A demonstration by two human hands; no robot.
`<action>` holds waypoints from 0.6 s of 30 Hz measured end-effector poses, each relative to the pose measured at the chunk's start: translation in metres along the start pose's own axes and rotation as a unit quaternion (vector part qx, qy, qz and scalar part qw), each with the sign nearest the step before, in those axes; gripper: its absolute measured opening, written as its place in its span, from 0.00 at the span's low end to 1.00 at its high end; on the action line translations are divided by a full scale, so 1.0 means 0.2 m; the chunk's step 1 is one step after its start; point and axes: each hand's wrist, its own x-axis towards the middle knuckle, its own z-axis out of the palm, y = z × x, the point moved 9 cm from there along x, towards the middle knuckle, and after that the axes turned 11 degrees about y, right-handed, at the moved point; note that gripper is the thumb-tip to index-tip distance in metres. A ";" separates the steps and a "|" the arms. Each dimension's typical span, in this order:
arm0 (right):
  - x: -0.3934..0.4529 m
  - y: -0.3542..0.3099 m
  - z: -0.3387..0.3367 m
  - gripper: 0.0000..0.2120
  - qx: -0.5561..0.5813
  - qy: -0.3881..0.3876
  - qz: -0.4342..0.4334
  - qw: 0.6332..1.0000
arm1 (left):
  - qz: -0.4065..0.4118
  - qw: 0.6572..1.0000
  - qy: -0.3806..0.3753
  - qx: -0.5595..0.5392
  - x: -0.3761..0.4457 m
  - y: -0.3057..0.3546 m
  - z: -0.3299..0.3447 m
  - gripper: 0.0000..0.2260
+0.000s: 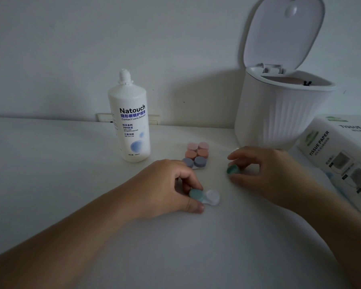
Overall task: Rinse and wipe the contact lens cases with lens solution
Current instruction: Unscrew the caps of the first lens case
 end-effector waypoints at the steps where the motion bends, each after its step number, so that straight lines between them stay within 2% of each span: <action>1: 0.00 0.01 0.00 0.17 -0.013 -0.008 -0.002 1.000 | 0.001 1.000 0.001 0.001 0.00 0.00 0.00 0.14; 4: 0.00 0.01 0.01 0.21 -0.049 -0.032 -0.012 0.998 | 0.004 1.000 0.005 0.003 0.00 0.01 0.00 0.14; 8: -0.02 -0.08 -0.03 0.18 -0.031 -0.017 -0.066 0.997 | 0.000 1.000 0.001 0.002 -0.01 0.01 0.00 0.15; 10: -0.05 -0.14 -0.01 0.18 0.015 -0.052 -0.068 0.996 | 0.003 1.000 0.001 0.006 -0.01 0.02 0.00 0.15; 13: -0.11 -0.17 0.11 0.21 0.028 -0.156 -0.044 0.986 | 0.009 1.000 0.008 0.019 -0.01 0.02 -0.01 0.15; 18: -0.11 -0.16 0.16 0.13 0.028 -0.158 -0.032 0.987 | 0.006 1.000 -0.005 0.014 -0.01 0.02 -0.01 0.15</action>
